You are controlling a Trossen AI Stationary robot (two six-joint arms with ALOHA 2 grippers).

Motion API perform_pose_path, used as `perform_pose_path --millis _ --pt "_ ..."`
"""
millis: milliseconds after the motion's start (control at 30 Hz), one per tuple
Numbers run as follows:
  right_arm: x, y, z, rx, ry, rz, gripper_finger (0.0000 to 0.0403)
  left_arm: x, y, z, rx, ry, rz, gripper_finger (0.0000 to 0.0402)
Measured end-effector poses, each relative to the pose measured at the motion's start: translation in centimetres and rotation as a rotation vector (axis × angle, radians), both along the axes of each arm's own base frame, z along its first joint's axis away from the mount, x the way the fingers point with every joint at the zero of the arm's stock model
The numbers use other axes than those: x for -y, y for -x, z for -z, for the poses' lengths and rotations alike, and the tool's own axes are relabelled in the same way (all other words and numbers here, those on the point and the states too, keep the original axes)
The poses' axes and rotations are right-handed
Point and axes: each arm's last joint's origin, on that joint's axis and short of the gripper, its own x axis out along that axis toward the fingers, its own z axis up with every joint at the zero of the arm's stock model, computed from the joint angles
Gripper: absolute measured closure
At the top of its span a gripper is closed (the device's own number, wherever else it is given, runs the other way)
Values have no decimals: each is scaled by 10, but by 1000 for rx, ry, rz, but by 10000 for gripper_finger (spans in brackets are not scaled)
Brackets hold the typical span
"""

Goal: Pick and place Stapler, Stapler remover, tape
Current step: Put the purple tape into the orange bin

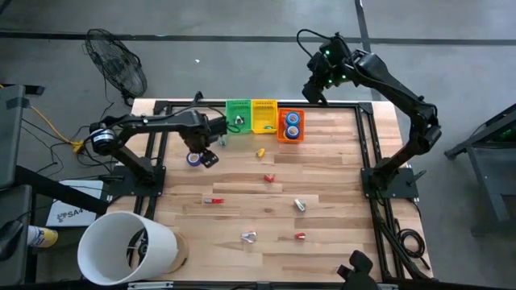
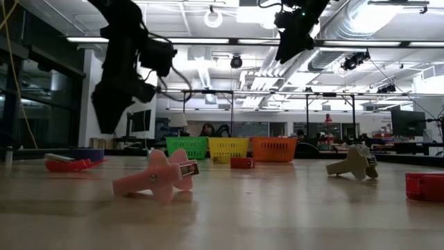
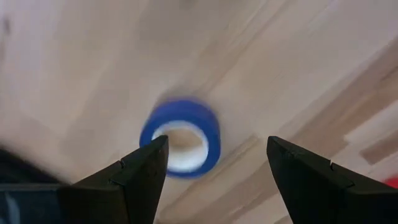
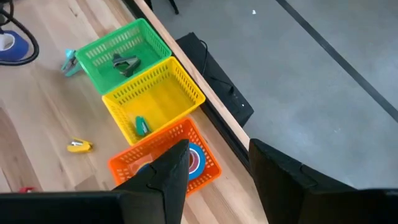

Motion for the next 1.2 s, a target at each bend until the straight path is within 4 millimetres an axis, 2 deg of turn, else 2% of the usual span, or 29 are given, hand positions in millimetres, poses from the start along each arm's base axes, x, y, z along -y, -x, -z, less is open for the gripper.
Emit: perform_pose_path --millis 367,700,1033,1200 --pt "0 1 1 -21 2 -44 247 10 19 37 -53 77 -128 134" --pt "0 1 1 -27 9 -57 246 10 18 39 -30 76 -120 134" --pt "0 1 1 -19 0 -41 245 6 10 37 38 45 30 134" --pt "-1 1 1 -2 -23 -13 247 8 13 39 9 58 37 134"
